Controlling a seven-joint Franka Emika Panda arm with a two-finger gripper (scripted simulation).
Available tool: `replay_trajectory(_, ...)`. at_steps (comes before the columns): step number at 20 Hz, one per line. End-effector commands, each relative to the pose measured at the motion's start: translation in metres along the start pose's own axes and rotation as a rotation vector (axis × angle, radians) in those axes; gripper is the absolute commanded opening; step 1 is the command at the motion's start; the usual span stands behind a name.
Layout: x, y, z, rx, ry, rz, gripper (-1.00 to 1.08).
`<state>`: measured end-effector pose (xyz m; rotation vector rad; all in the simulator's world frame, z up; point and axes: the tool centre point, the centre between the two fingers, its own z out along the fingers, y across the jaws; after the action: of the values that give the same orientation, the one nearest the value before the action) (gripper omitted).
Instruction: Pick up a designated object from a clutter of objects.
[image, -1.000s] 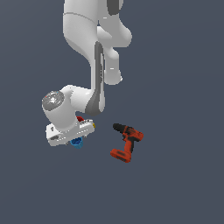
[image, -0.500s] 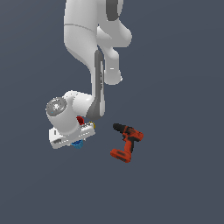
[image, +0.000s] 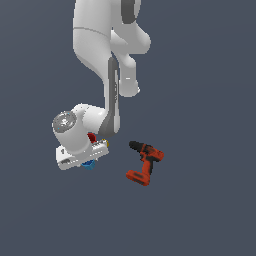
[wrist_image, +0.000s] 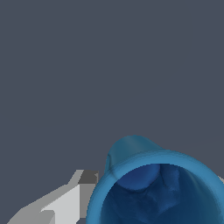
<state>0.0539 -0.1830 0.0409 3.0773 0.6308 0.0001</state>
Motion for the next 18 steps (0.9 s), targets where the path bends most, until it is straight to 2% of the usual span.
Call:
replay_trajectory(1, 0.0, 0.0, -0.001, 0.0, 0.0, 0.0, -1.0)
replay_trajectory(9, -0.001, 0.004, -0.032, 0.0, 0.0, 0.0, -1.0)
replay_trajectory(18, -0.004, 0.014, -0.115, 0.0, 0.0, 0.0, -1.0)
